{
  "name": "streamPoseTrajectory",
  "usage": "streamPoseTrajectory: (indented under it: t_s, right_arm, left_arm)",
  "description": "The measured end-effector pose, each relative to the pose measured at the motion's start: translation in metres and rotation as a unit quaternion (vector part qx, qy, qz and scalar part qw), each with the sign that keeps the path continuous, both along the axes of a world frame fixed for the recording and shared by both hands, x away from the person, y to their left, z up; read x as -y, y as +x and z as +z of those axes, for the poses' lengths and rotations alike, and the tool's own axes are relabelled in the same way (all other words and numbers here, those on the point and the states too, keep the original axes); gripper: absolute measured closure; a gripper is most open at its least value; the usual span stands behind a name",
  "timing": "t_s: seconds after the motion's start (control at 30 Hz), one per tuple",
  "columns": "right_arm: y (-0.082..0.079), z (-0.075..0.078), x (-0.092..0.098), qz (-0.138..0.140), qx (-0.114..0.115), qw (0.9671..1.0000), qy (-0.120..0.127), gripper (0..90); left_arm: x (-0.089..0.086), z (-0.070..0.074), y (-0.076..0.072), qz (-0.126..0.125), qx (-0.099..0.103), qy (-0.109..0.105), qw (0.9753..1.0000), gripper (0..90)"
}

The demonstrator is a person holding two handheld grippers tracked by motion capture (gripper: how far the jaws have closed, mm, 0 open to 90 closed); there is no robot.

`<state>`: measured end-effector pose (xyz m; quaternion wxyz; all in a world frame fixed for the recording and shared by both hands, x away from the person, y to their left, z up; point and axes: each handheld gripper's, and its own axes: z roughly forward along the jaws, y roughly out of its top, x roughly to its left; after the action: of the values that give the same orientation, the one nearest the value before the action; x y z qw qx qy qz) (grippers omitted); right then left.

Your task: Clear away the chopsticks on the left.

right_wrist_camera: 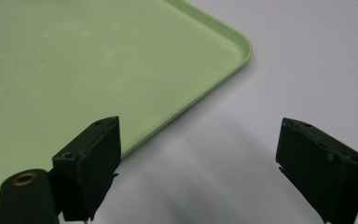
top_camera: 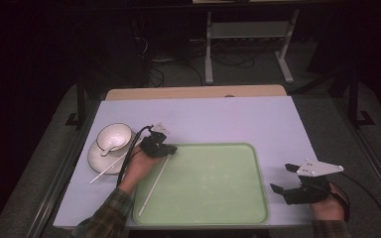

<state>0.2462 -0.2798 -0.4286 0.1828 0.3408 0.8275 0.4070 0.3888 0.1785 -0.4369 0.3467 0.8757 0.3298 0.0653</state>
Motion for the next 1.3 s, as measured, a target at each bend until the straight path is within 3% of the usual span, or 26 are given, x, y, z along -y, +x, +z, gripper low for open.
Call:
streamPoseTrajectory:
  t_s: [0.53,1.3]
  right_arm:
    - [-0.001,0.0,0.0,-0.001,0.001,1.0,-0.001,13.1]
    - [-0.001,0.0,0.0,-0.001,0.001,1.0,-0.002,13.1]
  left_arm:
    - [-0.02,-0.001,-0.044,-0.011,0.0,0.008,0.9999,89.9]
    - [-0.063,0.002,-0.068,0.033,0.0,0.002,0.9995,89.8]
